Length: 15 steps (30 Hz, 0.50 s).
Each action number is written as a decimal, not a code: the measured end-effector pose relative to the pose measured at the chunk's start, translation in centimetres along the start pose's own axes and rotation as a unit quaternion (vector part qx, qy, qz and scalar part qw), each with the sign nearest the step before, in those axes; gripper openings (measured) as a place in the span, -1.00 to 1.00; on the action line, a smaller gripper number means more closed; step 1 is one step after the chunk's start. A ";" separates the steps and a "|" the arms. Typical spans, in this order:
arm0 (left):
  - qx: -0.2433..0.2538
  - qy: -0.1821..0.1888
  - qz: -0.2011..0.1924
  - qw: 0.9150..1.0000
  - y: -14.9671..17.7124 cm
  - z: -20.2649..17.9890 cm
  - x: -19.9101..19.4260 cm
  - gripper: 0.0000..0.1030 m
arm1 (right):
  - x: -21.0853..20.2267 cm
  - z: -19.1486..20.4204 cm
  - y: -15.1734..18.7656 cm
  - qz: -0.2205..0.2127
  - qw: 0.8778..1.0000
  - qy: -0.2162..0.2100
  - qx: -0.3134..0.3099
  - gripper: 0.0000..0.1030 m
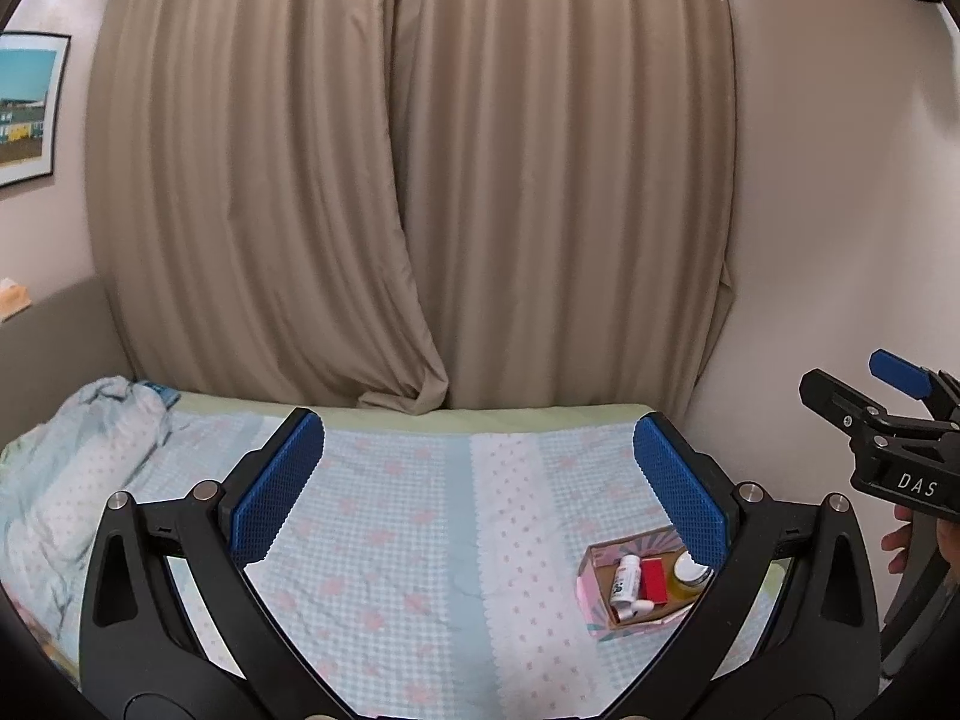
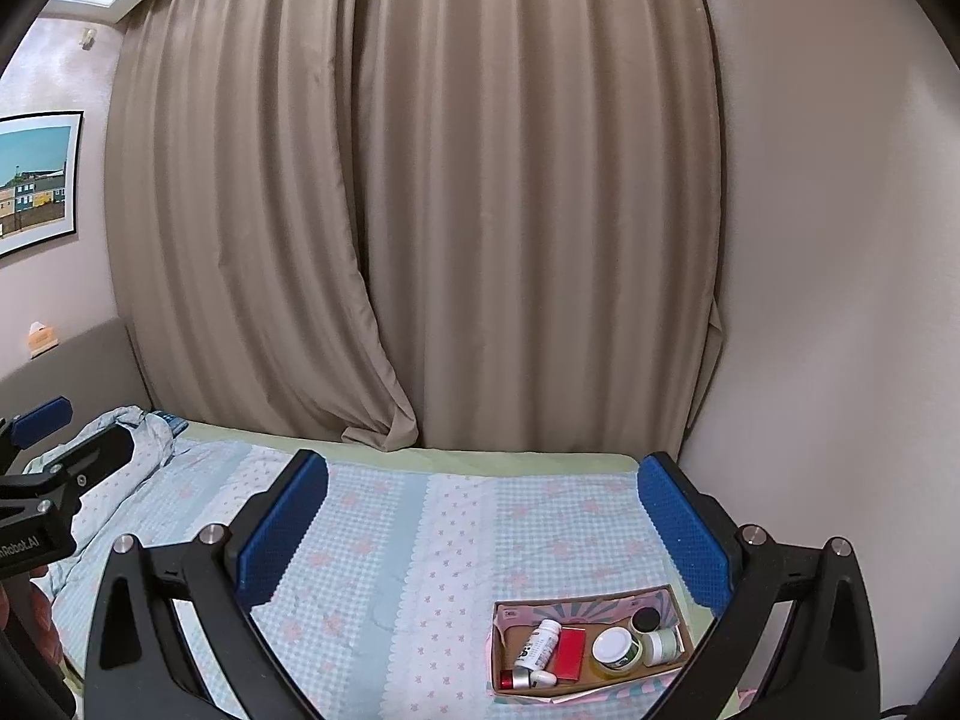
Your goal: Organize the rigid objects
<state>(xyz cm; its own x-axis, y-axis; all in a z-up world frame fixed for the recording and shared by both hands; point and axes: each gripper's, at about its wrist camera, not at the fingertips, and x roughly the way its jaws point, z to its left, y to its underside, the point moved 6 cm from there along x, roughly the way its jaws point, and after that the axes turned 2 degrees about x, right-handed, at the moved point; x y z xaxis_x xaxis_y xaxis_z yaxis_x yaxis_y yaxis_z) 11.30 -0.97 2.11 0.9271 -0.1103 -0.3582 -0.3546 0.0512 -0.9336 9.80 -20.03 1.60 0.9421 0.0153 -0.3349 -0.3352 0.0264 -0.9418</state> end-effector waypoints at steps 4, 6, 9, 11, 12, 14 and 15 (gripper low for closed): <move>0.002 0.001 0.003 1.000 0.0 -0.2 0.1 1.00 | -0.2 -0.2 -0.1 0.000 1.000 0.004 0.002 1.00; 0.003 0.002 0.004 1.000 0.0 -0.3 0.2 1.00 | -0.3 -0.3 -0.1 0.001 1.000 0.005 0.003 1.00; 0.004 0.001 0.007 1.000 0.1 -0.3 0.3 1.00 | -0.4 -0.2 -0.1 0.003 1.000 0.006 0.006 1.00; 0.003 0.001 0.008 1.000 0.1 -0.3 0.4 1.00 | -0.5 -0.2 -0.1 0.003 1.000 0.006 0.006 1.00; 0.002 0.000 0.008 1.000 0.1 -0.2 0.3 1.00 | -0.4 -0.2 -0.1 0.003 1.000 0.006 0.006 1.00; 0.002 0.000 0.009 1.000 0.2 -0.1 0.3 1.00 | -0.5 -0.2 -0.1 0.004 1.000 0.006 0.007 1.00; 0.001 0.000 0.010 1.000 0.2 -0.1 0.3 1.00 | -0.5 -0.1 0.0 0.004 1.000 0.006 0.007 1.00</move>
<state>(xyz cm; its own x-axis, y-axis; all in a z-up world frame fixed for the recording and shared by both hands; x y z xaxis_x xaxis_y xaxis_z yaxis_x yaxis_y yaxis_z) 11.52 -1.13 1.80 0.9201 -0.1088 -0.3762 -0.3722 0.0561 -0.9265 9.36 -20.18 1.79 0.9395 0.0041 -0.3426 -0.3425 0.0395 -0.9387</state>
